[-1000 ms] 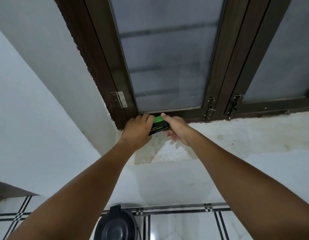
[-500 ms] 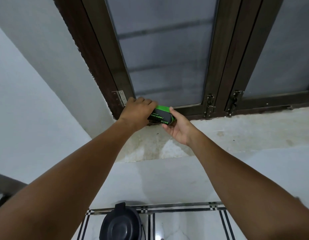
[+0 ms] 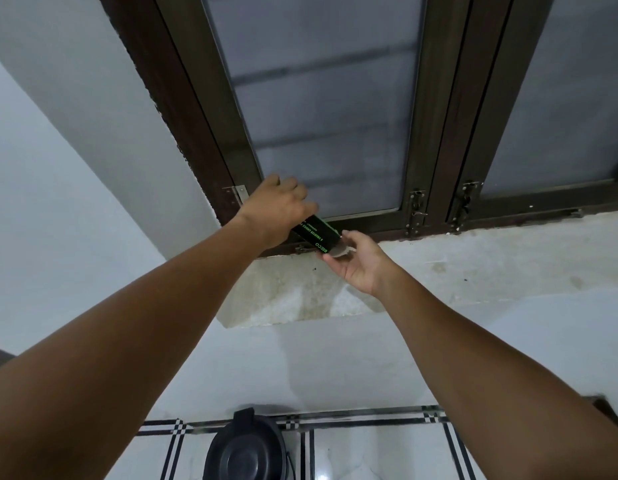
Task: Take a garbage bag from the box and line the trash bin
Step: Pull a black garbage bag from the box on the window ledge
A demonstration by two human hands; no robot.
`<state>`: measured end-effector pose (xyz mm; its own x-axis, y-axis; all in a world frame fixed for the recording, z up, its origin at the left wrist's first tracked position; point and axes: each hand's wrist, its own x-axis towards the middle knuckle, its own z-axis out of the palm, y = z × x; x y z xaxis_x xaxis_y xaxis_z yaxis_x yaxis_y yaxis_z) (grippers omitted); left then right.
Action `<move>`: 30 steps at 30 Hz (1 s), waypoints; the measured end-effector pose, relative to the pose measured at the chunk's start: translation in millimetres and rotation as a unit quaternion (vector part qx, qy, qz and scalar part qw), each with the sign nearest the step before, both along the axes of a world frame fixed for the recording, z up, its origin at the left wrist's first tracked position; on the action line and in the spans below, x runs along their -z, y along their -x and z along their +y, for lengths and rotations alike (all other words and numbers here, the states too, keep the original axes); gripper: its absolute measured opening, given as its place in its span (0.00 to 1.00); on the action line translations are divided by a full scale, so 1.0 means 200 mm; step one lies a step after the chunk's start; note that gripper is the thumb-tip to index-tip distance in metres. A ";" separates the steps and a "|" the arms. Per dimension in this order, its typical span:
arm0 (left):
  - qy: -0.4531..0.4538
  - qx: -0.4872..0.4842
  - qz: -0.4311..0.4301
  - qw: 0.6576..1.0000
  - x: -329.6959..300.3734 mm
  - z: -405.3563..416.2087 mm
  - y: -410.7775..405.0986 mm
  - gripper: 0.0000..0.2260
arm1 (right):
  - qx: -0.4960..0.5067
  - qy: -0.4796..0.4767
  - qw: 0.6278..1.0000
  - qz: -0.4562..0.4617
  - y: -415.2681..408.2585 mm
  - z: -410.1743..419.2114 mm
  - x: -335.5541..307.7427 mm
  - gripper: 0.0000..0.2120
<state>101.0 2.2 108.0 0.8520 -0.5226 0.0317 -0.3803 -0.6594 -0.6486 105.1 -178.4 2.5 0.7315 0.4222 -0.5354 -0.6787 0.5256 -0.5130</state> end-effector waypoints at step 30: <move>0.199 -0.186 0.183 0.945 0.06 0.16 -0.05 0.20 | -0.118 0.214 0.962 -0.125 -0.02 0.00 0.07 0.08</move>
